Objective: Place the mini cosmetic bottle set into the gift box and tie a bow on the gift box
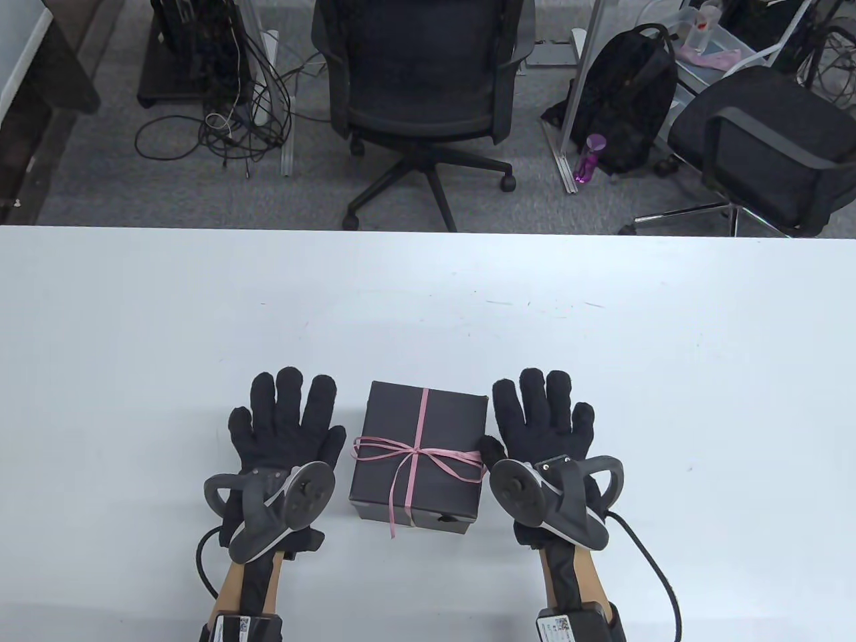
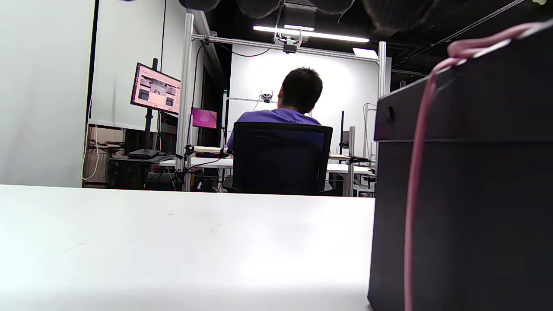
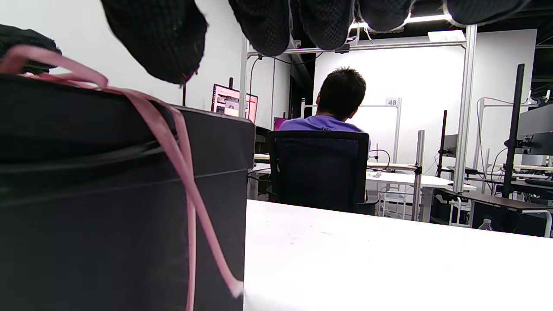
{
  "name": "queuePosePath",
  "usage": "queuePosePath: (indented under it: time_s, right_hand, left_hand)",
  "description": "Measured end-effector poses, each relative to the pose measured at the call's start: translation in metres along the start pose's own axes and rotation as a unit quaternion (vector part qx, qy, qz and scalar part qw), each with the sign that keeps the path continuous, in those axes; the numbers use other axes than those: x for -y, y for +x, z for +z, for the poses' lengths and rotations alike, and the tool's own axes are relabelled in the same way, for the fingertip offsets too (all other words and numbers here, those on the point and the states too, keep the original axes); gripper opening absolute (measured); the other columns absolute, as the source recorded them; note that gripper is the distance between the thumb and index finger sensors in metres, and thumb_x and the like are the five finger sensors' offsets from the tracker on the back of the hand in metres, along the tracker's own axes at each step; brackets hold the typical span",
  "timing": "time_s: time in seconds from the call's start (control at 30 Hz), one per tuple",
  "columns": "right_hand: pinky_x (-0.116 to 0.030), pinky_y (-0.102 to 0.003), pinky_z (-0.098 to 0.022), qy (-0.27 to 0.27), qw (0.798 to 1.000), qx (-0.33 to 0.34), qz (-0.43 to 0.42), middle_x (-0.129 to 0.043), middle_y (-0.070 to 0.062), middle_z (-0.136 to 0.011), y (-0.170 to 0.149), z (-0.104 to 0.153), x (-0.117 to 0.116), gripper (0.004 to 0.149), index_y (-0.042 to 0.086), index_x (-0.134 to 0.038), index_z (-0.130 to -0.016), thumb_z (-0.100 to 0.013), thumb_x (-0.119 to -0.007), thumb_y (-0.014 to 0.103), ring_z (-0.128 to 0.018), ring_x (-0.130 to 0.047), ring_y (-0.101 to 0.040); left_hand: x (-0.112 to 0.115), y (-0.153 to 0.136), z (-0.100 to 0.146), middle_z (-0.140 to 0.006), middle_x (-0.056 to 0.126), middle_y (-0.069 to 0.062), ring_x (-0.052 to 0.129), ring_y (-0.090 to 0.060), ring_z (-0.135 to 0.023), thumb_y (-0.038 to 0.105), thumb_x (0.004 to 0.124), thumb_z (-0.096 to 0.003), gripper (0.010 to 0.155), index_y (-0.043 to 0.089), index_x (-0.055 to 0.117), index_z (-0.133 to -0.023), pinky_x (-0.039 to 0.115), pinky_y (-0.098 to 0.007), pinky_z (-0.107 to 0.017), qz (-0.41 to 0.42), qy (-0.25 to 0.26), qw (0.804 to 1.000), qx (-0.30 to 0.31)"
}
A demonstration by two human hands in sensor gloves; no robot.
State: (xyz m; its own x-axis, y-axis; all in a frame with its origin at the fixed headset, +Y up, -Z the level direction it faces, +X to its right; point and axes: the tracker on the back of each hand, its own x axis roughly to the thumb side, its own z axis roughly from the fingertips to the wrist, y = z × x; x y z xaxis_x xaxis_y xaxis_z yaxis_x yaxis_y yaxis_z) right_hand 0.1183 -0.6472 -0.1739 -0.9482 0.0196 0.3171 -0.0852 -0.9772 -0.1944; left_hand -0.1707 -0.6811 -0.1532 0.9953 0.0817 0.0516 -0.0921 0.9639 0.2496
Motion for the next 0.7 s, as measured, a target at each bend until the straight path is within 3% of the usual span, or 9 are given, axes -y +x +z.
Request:
queuePosePath:
  time_s: [0.7]
  right_hand:
    - [-0.044,-0.083,-0.063,0.012,1.000,0.004,-0.011,-0.041,-0.035,-0.117,0.0015,-0.0010,-0.0023,0.074,0.002,-0.050,-0.116,-0.059,-0.075,0.041,-0.101,-0.036,-0.062]
  left_hand:
    - [-0.0009,-0.0006,-0.0003,-0.126,0.036,-0.014,0.046,-0.052,-0.115,0.057,0.059,-0.0581,0.070,0.034,0.036,-0.120,0.051,-0.074,-0.074,0.012,-0.011,1.000,-0.007]
